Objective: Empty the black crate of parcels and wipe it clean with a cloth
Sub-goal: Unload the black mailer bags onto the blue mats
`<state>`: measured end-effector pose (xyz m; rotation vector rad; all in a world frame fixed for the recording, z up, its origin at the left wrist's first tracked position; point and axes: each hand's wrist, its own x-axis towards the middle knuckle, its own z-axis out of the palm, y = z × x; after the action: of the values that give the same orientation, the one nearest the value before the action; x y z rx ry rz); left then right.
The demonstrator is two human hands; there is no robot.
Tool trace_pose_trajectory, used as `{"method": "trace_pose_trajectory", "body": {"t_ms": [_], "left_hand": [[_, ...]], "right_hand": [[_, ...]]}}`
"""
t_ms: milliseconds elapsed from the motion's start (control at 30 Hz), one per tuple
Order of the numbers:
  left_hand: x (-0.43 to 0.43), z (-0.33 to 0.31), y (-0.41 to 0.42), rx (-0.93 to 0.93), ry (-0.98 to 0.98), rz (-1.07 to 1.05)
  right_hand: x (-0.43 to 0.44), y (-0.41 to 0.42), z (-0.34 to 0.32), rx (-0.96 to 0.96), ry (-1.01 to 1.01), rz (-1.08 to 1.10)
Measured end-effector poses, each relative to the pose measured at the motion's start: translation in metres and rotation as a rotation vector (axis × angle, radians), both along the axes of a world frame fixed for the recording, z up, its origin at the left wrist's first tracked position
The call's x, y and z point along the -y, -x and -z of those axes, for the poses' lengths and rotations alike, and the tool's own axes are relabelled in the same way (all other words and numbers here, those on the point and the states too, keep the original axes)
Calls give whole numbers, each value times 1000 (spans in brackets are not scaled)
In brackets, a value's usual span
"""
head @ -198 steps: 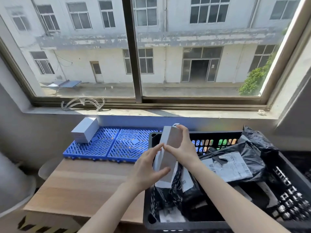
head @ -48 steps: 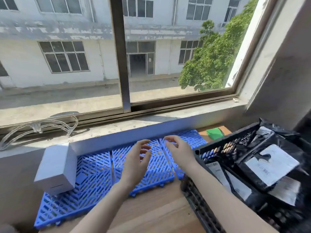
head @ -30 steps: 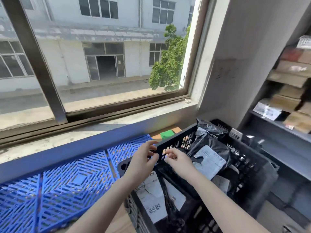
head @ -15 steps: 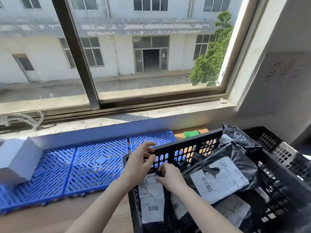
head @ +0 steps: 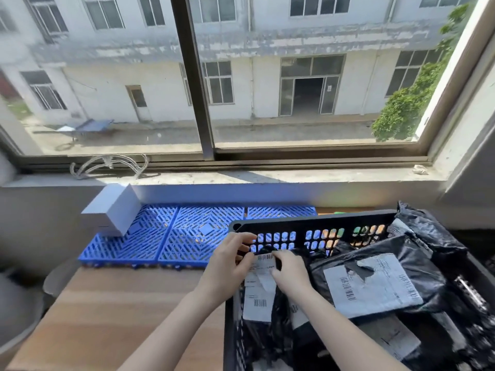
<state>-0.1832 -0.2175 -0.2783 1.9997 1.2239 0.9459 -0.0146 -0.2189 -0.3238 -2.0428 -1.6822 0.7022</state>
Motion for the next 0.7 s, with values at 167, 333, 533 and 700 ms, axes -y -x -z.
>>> {"method": "trace_pose_trajectory", "body": {"t_ms": [167, 333, 533, 700], "left_hand": [[1, -8, -6, 11, -8, -34], [-2, -9, -19, 58, -22, -52], [-1, -14, -29, 68, 11, -44], [-2, -34, -29, 311, 163, -79]], "right_hand": [[7, -2, -35, -181, -253, 11], [17, -7, -80, -282, -488, 1], [25, -10, -126, -358, -682, -1], [19, -5, -158, -486, -748, -3]]}}
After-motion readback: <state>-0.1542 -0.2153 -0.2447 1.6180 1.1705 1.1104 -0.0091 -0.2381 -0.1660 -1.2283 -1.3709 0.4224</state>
